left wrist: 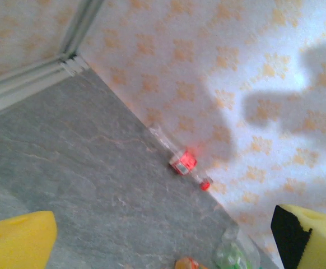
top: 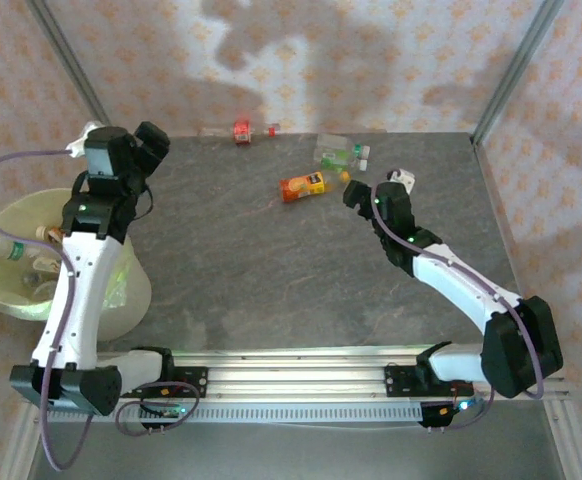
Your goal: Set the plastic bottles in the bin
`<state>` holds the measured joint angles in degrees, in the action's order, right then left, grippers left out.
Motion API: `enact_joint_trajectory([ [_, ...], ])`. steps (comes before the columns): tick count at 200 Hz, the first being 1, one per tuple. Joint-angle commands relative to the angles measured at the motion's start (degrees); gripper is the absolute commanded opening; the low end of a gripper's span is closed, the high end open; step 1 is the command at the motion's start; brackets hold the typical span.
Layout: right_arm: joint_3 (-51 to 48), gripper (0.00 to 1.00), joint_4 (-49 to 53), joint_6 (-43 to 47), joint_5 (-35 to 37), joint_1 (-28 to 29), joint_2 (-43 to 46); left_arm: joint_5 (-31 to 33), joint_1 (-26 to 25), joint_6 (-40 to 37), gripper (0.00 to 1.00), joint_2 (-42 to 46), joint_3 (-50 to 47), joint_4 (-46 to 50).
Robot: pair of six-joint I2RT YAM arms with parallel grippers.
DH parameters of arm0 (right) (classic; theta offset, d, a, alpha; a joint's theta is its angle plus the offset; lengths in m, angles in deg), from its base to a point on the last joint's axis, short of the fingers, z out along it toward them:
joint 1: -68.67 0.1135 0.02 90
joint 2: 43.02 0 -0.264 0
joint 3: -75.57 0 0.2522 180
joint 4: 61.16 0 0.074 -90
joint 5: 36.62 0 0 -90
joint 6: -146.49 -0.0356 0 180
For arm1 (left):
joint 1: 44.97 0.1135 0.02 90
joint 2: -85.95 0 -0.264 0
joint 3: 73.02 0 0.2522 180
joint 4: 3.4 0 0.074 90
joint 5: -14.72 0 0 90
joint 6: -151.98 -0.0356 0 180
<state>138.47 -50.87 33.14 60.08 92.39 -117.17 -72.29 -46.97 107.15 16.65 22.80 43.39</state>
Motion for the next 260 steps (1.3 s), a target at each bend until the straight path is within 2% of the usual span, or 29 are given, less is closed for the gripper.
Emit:
enact_joint_trajectory([
  [1, 3.5, 0.99, -0.3, 0.9, -3.7, -3.3, -1.3, -3.9, -3.9, 0.7, 1.0, -1.7, 0.2, -5.1],
  [27, 7.4, 0.99, 0.3, 2.9, -12.1, -8.2, -5.9, -2.9, -11.5, 0.2, 1.0, -5.4, 1.0, -5.0],
  [43, 11.1, 0.99, 3.5, 2.1, -13.2, -10.0, -9.6, -1.8, -15.3, -0.1, 1.0, -8.1, 1.5, -4.7],
  [61, 14.9, 0.99, 6.0, -1.1, -15.0, -11.3, -14.1, -2.1, -18.1, -1.2, 1.0, -11.9, 2.5, -4.8],
  [75, 19.7, 0.99, 11.5, -4.6, -15.0, -11.7, -18.3, -3.6, -19.4, -3.4, 1.0, -15.8, 4.2, -4.7],
  [84, 22.9, 0.99, 14.4, -5.5, -17.6, -12.1, -20.7, -5.0, -20.2, -5.5, 1.0, -18.3, 5.3, -5.5],
  [99, 25.8, 0.99, 16.8, -7.5, -19.8, -12.1, -23.3, -9.7, -20.6, -9.6, 1.0, -22.2, 6.1, -9.6],
  [126, 25.1, 0.99, 15.8, -11.0, -18.9, -12.1, -24.0, -15.2, -20.6, -16.8, 1.0, -29.8, 10.3, -13.6],
  [180, 25.4, 0.99, 20.4, -8.1, -18.6, -12.7, -22.6, -16.7, -20.7, -38.8, 1.0, -46.9, 25.4, -6.7],
  [205, 25.2, 0.99, 22.6, -5.9, -18.1, -12.8, -21.7, -17.2, -20.6, -47.5, 1.0, -51.3, 28.0, -6.9],
  [260, 22.9, 0.99, 23.5, -4.6, -17.4, -12.9, -19.9, -24.4, -21.2, -63.1, 1.0, -64.0, 40.9, -0.3],
])
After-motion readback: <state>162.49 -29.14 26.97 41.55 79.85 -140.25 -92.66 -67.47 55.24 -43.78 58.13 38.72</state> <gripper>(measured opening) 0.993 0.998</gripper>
